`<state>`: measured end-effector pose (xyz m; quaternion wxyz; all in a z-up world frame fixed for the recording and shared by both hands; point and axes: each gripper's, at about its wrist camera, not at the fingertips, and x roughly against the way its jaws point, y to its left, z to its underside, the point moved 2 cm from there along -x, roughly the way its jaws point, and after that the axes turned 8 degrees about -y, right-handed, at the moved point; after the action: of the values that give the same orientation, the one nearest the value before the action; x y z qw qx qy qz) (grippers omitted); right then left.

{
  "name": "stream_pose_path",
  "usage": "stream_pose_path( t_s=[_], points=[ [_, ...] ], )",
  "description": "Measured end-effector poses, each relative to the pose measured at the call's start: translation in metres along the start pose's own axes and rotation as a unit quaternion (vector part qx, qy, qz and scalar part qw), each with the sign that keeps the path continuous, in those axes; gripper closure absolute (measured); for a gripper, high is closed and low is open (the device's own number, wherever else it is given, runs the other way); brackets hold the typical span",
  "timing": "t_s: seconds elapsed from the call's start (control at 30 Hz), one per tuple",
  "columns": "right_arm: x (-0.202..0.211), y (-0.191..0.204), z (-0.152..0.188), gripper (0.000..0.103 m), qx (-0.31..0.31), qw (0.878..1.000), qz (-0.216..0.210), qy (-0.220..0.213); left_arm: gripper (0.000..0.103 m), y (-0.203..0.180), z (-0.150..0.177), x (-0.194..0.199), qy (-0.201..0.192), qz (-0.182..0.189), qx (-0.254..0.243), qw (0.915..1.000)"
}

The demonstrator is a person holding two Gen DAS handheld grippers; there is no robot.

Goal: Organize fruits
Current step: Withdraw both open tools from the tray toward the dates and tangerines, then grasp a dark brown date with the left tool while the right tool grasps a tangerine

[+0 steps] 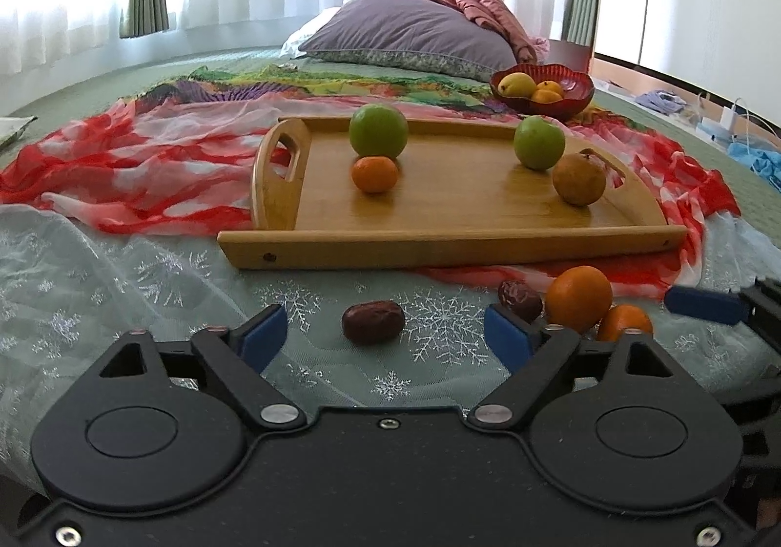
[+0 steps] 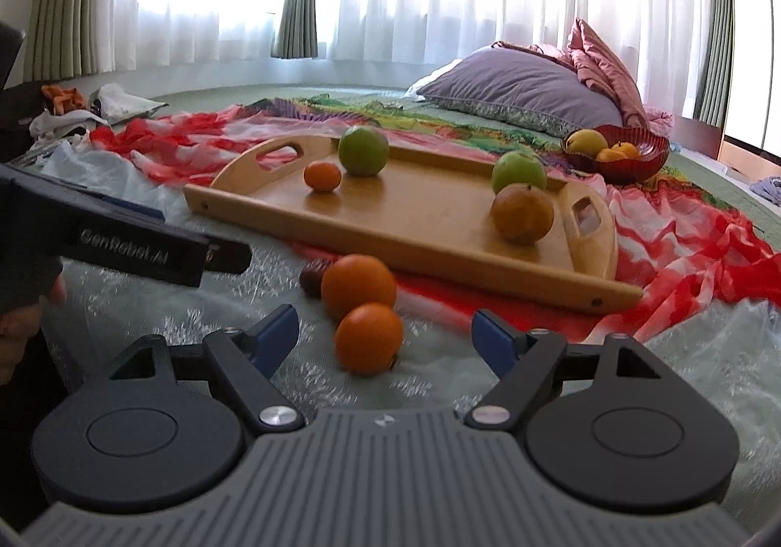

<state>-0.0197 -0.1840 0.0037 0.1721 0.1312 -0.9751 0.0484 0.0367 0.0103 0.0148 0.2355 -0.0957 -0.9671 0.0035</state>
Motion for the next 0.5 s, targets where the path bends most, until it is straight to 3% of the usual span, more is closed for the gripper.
stream_pose_path(
  t_s=[0.33, 0.5],
  points=[
    [-0.001, 0.006, 0.007, 0.03, 0.001, 1.0, -0.01, 0.013, 0.046, 0.0, 0.002, -0.01, 0.013, 0.007, 0.013, 0.9998],
    [-0.002, 0.003, 0.007, 0.041, -0.018, 1.0, -0.006, 0.012, 0.05, 0.0, 0.004, -0.014, 0.019, 0.007, 0.012, 0.9997]
  ],
)
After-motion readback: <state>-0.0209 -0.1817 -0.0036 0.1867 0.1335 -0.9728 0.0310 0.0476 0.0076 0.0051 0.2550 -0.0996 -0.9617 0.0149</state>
